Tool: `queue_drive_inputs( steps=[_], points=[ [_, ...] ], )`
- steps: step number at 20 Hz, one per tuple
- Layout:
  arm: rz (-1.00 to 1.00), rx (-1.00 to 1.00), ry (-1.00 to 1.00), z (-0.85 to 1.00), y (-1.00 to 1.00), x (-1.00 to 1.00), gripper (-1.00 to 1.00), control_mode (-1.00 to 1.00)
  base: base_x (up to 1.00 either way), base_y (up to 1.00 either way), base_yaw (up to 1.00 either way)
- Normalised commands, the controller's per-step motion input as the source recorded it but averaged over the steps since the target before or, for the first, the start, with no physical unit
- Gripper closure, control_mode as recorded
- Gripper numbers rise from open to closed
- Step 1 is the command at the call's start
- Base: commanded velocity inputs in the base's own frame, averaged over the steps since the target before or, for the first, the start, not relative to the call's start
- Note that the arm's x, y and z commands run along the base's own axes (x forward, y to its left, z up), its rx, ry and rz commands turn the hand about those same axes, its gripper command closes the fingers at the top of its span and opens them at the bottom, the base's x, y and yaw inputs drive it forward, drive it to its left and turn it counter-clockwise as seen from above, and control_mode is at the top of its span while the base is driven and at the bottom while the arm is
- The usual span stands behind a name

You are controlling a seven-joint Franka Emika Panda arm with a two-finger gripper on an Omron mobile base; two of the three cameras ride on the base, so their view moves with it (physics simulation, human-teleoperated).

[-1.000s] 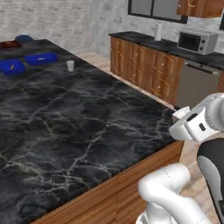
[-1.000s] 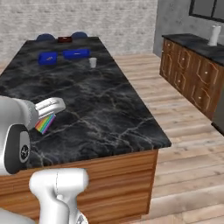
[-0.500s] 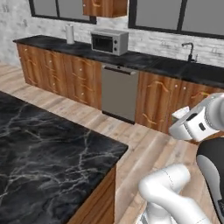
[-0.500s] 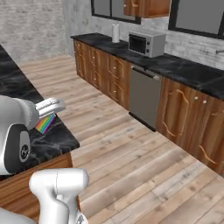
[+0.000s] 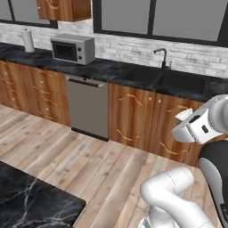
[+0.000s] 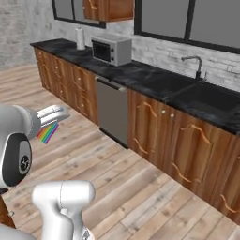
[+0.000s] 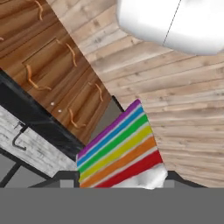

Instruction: Take the cupcake and cake from the fridge and place them on the empty tray on the dining counter.

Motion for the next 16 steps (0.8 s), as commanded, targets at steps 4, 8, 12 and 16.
queue_drive_inputs(
  steps=[4, 8, 12, 16],
  points=[
    [0.00, 0.00, 0.00, 0.00, 0.00, 0.00, 1.00, 1.00, 1.00, -0.34, 0.36],
    [0.00, 0.00, 0.00, 0.00, 0.00, 0.00, 1.00, 1.00, 1.00, 0.00, 0.60],
    [0.00, 0.00, 0.00, 0.00, 0.00, 0.00, 1.00, 1.00, 1.00, 0.02, 0.61],
    [0.00, 0.00, 0.00, 0.00, 0.00, 0.00, 1.00, 1.00, 1.00, 0.00, 0.52]
  ],
)
